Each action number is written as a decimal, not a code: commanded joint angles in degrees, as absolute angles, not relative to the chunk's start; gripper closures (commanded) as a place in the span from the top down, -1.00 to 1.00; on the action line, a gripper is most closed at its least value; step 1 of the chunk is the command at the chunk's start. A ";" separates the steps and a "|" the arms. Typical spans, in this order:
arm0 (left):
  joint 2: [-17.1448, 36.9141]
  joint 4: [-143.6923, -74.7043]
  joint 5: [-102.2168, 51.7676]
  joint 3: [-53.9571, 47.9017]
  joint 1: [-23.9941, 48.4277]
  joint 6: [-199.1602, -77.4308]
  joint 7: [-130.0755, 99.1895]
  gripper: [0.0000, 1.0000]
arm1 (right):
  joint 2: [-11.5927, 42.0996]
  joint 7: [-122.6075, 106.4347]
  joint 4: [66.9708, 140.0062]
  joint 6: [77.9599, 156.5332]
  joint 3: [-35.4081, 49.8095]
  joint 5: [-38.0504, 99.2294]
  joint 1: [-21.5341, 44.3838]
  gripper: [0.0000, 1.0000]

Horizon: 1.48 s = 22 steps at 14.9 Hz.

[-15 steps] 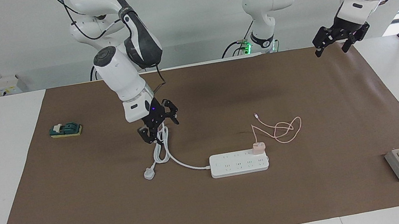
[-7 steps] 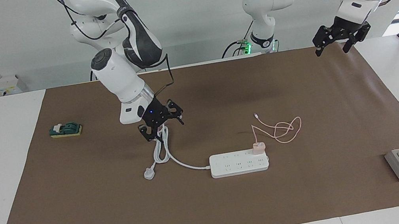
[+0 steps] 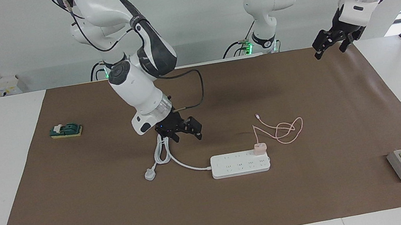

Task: Unplug charger and place it aside
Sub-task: 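Move the right gripper to the far end of the white power strip, then grasp the power strip with the right gripper while the left gripper reaches the charger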

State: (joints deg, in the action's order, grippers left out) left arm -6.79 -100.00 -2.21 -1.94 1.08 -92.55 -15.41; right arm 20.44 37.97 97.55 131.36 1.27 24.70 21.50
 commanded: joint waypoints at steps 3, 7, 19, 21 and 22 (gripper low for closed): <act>-8.18 -102.48 -2.29 -1.85 2.72 -98.77 -48.96 1.00 | 29.08 71.32 85.17 125.42 1.32 34.13 21.09 1.00; -5.55 -102.04 -2.20 -1.76 6.67 -99.05 -73.25 1.00 | 32.95 80.75 83.41 131.21 1.32 51.38 20.92 1.00; 27.74 -75.53 -2.11 -1.14 17.75 -99.85 -105.46 1.00 | 33.22 79.55 89.40 129.09 1.49 52.99 20.78 1.00; 30.66 -72.43 -2.28 -1.14 17.75 -100.63 -105.82 1.00 | 33.48 78.76 89.03 126.48 1.49 51.95 20.83 1.00; 30.85 -72.42 -2.29 -1.23 17.75 -102.11 -106.08 1.00 | 34.44 78.05 88.69 126.47 1.49 50.55 21.09 1.00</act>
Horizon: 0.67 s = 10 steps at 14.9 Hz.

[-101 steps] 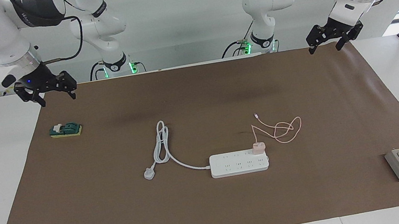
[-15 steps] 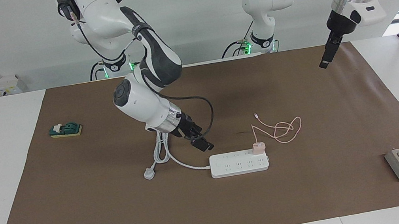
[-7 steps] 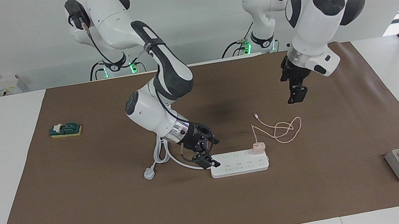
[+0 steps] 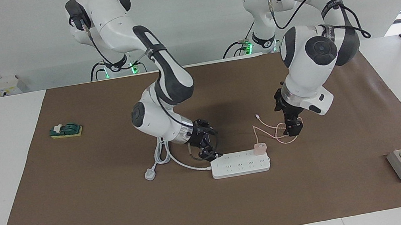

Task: Unplug charger and place it aside
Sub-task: 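Grasp the power strip with the right gripper while the left gripper reaches the charger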

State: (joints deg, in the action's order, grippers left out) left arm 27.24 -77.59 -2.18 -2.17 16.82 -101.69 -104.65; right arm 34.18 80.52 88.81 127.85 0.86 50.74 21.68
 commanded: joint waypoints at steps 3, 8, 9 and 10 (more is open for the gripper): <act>30.94 -73.03 -2.29 -1.23 17.84 -105.90 -106.08 1.00 | 42.26 78.31 80.62 124.45 1.41 49.31 21.26 1.00; 31.29 -76.02 -2.20 -1.23 19.77 -109.68 -106.69 1.00 | 43.68 78.05 80.51 124.45 1.32 44.05 23.02 1.00; 31.20 -76.72 -2.11 -1.23 20.04 -110.73 -107.22 1.00 | 43.77 78.05 80.33 124.98 1.32 43.16 23.11 1.00; 31.20 -77.16 -1.94 -1.23 20.13 -111.53 -107.84 1.00 | 44.38 78.05 79.81 124.98 1.41 43.07 23.12 1.00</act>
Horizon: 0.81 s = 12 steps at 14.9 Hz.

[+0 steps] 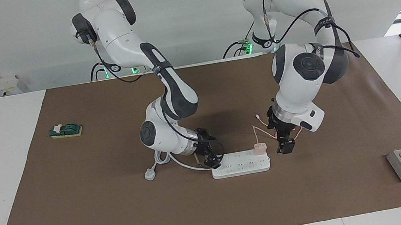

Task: Unplug charger and place it aside
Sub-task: 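Grip the pink charger with the left gripper and pull it from the strip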

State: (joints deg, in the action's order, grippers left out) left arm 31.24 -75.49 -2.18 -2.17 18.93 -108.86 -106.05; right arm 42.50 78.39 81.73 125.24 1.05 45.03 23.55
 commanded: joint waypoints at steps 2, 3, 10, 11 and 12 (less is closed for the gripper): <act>31.20 -79.44 -1.85 -1.23 20.83 -113.37 -108.54 1.00 | 45.35 78.05 78.24 125.07 1.41 43.07 23.03 1.00; 31.20 -80.24 -1.85 -1.23 21.00 -114.07 -108.63 1.00 | 46.66 78.05 76.31 124.98 1.32 42.98 22.94 1.00; 30.50 -85.25 -1.41 -1.14 22.15 -116.54 -111.52 1.00 | 48.69 78.22 71.37 125.33 1.14 42.71 22.06 1.00; 30.50 -85.43 -0.28 -1.14 22.24 -116.54 -112.14 1.00 | 48.95 78.14 71.37 125.42 1.14 42.71 22.06 1.00; 30.50 -85.69 0.17 -1.14 22.58 -116.63 -112.58 1.00 | 49.39 78.05 71.19 125.51 1.14 42.63 22.06 1.00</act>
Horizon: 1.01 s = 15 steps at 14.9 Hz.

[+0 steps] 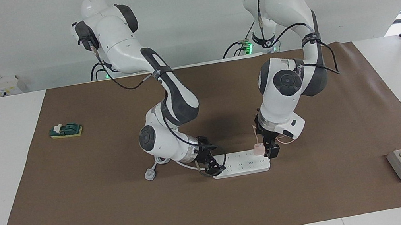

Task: Unplug charger and place it aside
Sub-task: 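Grip the pink charger with the left gripper and pull it from the strip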

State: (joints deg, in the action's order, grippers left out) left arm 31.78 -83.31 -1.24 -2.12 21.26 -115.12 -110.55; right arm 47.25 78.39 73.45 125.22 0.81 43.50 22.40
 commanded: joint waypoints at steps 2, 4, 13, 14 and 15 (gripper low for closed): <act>30.50 -86.22 0.35 -1.14 22.68 -116.72 -112.68 1.00 | 50.27 78.22 69.53 125.42 1.14 42.71 22.06 1.00; 30.50 -86.22 0.61 -1.14 23.11 -116.89 -112.76 1.00 | 50.62 78.13 68.82 125.59 1.06 42.63 22.06 1.00; 30.50 -89.21 1.49 -1.14 23.29 -120.85 -113.64 0.96 | 53.26 78.57 65.21 128.23 0.97 43.06 23.02 1.00; 30.50 -89.56 1.93 -1.14 23.29 -120.94 -113.64 0.93 | 53.26 78.57 65.39 128.41 1.05 43.24 23.03 1.00; 30.50 -89.65 2.19 -1.14 23.38 -121.20 -113.64 0.88 | 53.26 78.57 65.65 129.19 1.14 44.20 23.11 1.00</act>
State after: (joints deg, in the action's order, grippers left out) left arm 31.78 -87.30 0.77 -2.08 22.32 -119.48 -112.40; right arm 51.24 78.40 68.19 127.52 0.84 43.61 23.00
